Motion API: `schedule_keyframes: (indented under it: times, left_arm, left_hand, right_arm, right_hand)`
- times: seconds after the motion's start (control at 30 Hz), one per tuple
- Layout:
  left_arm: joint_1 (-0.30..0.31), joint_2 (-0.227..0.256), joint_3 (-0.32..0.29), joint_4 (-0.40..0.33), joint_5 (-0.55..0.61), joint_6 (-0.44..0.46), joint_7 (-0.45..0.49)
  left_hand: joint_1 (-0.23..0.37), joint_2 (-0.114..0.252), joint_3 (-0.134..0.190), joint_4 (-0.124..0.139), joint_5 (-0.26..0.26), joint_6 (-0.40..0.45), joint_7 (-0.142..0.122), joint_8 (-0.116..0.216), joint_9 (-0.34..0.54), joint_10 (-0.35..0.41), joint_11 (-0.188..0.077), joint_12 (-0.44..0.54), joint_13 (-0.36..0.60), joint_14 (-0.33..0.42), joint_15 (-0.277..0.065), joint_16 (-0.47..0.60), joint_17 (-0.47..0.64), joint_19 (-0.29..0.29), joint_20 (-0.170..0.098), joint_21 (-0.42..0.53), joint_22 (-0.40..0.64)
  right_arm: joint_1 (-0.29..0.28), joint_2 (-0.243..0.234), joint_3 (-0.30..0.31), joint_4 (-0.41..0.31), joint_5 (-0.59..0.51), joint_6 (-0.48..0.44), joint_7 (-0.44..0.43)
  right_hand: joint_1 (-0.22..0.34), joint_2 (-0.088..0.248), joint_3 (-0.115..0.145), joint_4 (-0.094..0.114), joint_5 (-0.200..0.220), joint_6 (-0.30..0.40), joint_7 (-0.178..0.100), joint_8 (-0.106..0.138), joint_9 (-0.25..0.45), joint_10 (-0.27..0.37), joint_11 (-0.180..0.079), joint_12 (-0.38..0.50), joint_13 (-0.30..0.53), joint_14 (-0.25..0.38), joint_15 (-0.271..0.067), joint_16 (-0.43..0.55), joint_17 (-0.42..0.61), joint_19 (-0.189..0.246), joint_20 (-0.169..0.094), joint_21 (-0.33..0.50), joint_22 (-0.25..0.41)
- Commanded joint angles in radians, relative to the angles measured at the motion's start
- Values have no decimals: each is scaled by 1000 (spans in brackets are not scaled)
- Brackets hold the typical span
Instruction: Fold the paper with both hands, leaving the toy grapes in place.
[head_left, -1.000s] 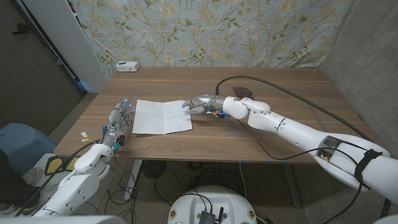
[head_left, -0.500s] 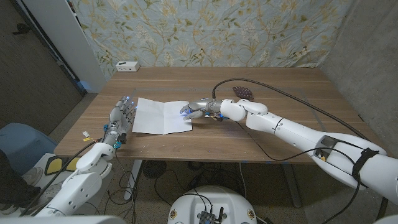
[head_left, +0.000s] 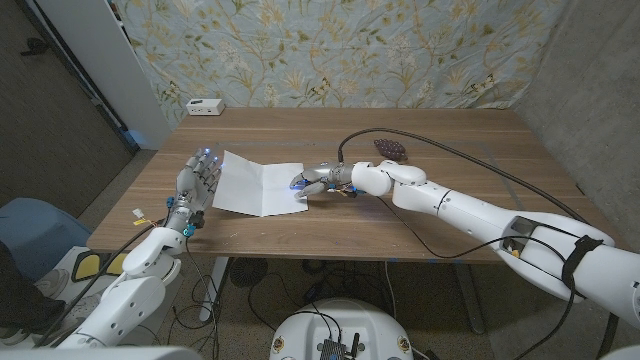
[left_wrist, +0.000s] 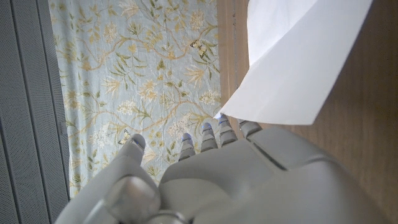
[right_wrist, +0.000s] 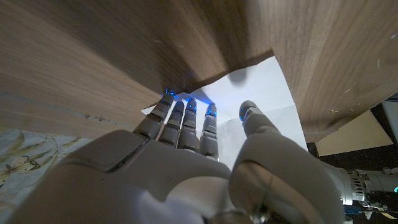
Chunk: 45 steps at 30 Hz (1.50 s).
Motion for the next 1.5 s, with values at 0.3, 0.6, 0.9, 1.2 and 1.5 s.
schedule_keyframes:
  times: [0.3,0.6,0.9,1.2,1.5]
  left_arm:
    - [-90,-17,51,49,-73,13,-126]
    - [-163,20,107,105,-9,60,-117]
    - [-228,51,159,143,60,79,-118]
    - [-273,103,199,145,123,124,-105]
    - [-303,203,239,98,240,205,-52]
  left_hand:
    - [12,-3,2,-13,2,10,-3,2,3,41,14,13,4,49,8,13,2,50,-14,20,3]
    - [14,-3,3,-17,2,54,8,16,6,42,16,8,4,56,8,6,1,58,-24,21,3]
    - [15,-2,4,-20,2,6,-40,-6,6,43,14,4,4,58,10,0,1,59,-22,19,2]
    - [29,49,36,-20,-2,200,109,54,21,75,29,3,4,66,10,-11,-1,66,-15,15,2]
    - [69,102,90,-28,5,228,121,51,22,109,45,9,4,75,5,-10,-2,71,-14,14,1]
  right_arm:
    - [-1,3,-14,9,-4,-34,14]
    - [0,2,-14,9,-2,-39,13]
    - [2,3,-13,17,6,-38,13]
    - [6,5,-12,32,14,-29,7]
    - [12,7,-13,49,19,-13,0]
  right_hand:
    - [14,4,6,7,-1,18,-1,2,5,17,3,3,2,18,3,10,6,12,2,6,6]
    - [16,4,7,8,-1,20,-1,1,5,19,5,3,2,19,2,10,7,15,2,6,6]
    - [18,4,9,9,-1,21,0,0,5,20,6,3,2,19,2,10,7,16,1,6,6]
    - [20,4,10,10,-2,22,-1,-1,5,20,3,2,2,20,2,9,8,17,1,5,6]
    - [21,3,11,11,-2,23,0,-3,5,21,5,2,2,20,3,9,8,17,1,5,6]
